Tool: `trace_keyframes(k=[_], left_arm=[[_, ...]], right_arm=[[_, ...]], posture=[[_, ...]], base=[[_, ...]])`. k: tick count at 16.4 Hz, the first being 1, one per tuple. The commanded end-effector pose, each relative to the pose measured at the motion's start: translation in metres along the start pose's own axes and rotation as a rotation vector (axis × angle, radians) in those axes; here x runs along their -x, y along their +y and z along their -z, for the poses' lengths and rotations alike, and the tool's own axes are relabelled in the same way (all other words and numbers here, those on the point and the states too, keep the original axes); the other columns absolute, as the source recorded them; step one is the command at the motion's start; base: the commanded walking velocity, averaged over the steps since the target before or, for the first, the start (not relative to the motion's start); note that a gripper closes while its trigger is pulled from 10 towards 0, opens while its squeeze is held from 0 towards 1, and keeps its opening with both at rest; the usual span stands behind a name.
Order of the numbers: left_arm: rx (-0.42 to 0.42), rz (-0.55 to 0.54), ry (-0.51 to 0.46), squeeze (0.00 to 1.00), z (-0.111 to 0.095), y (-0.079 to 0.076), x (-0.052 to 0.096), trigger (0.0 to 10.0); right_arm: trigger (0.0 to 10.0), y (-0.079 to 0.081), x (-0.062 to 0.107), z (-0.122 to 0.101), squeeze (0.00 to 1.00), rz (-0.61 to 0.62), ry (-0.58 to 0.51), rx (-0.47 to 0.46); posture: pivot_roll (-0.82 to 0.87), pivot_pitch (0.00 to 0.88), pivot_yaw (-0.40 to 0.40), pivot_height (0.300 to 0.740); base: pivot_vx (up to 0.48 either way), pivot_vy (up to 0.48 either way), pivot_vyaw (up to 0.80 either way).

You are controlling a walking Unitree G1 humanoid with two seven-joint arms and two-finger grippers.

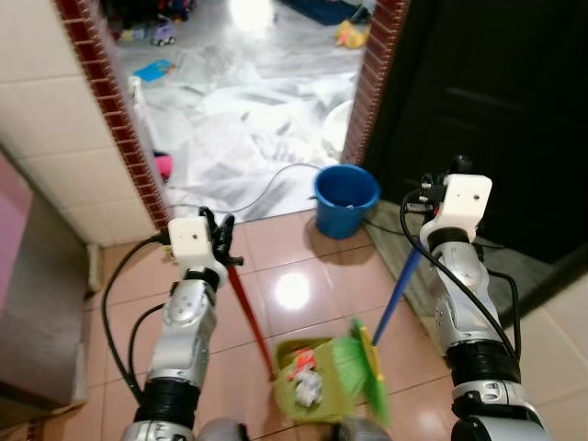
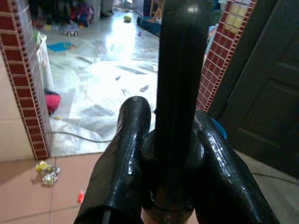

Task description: Sweep floor

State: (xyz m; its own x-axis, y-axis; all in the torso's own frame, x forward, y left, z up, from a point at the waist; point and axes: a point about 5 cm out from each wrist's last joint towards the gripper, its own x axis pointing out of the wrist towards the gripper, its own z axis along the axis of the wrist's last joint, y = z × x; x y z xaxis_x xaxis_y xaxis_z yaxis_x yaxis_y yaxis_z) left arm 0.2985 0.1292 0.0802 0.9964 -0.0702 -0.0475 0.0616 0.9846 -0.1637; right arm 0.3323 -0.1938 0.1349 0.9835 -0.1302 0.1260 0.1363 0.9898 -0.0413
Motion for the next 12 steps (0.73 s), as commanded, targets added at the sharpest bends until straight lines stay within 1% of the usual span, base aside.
trace_keyframes(k=[1, 6, 9, 12], left_arm=[[0.002, -0.001, -0.059, 0.00, -0.013, -0.004, -0.004, 10.0], [0.001, -0.021, -0.064, 0.00, -0.014, -0.001, -0.005, 10.0], [-0.006, -0.044, -0.084, 0.00, -0.019, 0.004, -0.006, 10.0], [-0.011, -0.094, -0.151, 0.00, -0.035, 0.017, -0.005, 10.0]], right_arm=[[10.0, -0.002, -0.002, -0.004, 0.00, 0.011, -0.021, 0.002], [10.0, 0.000, -0.003, -0.003, 0.00, 0.004, -0.020, 0.005], [10.0, -0.007, -0.003, 0.000, 0.00, 0.033, -0.012, 0.049], [10.0, -0.015, 0.003, 0.006, 0.00, 0.060, 0.004, 0.091]], posture=[[0.00, 0.000, 0.026, 0.740], [0.00, 0.000, 0.020, 0.740], [0.00, 0.000, 0.019, 0.740], [0.00, 0.000, 0.022, 0.740]], base=[[0.000, 0.000, 0.00], [0.000, 0.000, 0.00], [0.000, 0.000, 0.00], [0.000, 0.000, 0.00]])
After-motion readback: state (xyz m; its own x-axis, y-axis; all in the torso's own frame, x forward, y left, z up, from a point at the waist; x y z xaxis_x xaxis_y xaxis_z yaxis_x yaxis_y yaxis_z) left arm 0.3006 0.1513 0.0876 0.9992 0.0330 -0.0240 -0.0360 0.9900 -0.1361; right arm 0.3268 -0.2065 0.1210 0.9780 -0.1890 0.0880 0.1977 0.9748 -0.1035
